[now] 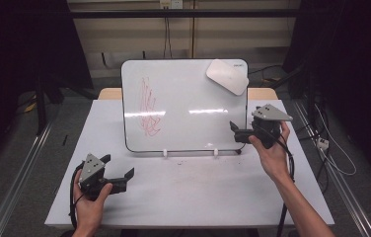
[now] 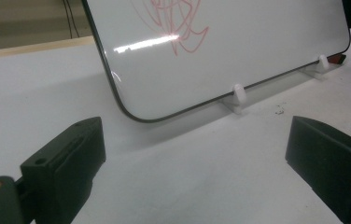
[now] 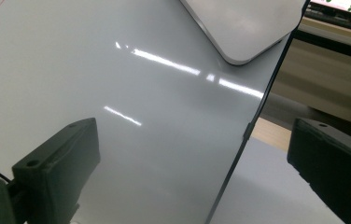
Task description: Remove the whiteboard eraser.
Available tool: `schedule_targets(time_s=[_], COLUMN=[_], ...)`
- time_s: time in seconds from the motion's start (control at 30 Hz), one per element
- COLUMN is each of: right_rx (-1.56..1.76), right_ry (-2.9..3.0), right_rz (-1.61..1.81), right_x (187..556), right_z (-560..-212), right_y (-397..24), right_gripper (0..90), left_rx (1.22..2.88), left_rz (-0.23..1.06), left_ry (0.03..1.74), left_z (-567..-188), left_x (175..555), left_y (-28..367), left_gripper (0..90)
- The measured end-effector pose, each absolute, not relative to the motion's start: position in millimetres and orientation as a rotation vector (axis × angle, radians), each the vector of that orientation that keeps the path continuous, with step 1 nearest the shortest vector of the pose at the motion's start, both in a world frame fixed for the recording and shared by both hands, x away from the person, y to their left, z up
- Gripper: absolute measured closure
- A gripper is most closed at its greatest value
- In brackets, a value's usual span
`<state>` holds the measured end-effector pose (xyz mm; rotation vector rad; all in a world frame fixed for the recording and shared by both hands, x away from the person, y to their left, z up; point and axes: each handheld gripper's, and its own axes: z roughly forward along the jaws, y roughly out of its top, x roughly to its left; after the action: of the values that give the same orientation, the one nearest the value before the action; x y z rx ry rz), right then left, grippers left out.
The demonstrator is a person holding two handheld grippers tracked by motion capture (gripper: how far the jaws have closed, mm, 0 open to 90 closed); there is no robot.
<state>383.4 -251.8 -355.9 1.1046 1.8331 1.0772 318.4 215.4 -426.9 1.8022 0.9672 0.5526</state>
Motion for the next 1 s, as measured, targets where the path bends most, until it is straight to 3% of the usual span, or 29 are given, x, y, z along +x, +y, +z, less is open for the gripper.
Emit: schedule_targets(time_s=[0.67, 0.77, 0.87, 1.0], right_rx=[1.029, 1.01, 0.968, 0.95], right_ry=[1.83, 1.875, 1.882, 1.884], right_rz=[1.029, 0.991, 0.996, 0.972], right_x=[411, 418, 418, 422], right_z=[-320, -312, -304, -297], right_y=[-235, -232, -229, -226], right_gripper=[8.4, 12.7, 7.8, 9.2], left_rx=[1.807, 1.813, 1.805, 1.784], left_rz=[0.563, 0.559, 0.551, 0.555], left_ry=[0.983, 0.977, 0.975, 0.987], left_z=[-429, -430, -430, -429], left_x=[325, 323, 322, 320], left_y=[213, 214, 218, 220], left_gripper=[4.7, 4.7, 4.7, 4.7])
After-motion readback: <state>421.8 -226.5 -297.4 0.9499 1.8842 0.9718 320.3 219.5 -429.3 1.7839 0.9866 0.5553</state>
